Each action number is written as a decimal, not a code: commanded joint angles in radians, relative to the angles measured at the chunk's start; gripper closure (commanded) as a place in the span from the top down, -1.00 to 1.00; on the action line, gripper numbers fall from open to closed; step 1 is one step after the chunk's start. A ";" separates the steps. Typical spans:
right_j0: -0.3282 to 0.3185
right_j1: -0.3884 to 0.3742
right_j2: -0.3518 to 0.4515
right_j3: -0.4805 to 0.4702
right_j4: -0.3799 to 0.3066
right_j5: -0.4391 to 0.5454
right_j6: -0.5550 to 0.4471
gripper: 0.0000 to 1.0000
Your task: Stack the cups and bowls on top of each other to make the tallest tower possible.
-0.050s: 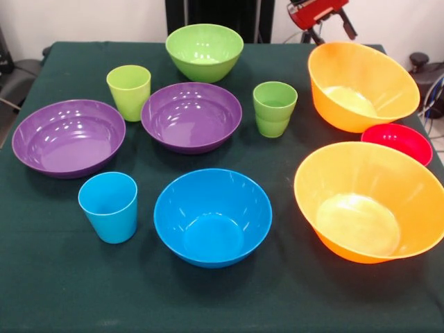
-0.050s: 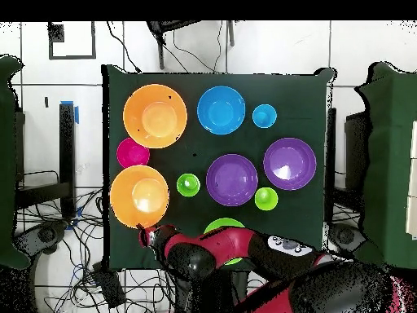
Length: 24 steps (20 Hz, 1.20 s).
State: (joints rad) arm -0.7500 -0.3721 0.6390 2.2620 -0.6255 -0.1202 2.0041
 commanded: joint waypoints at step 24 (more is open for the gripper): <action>0.015 -0.492 0.042 0.126 0.371 0.173 0.223 1.00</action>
State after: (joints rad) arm -0.7853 -0.6838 0.6946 2.3233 -0.3680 -0.0459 2.0048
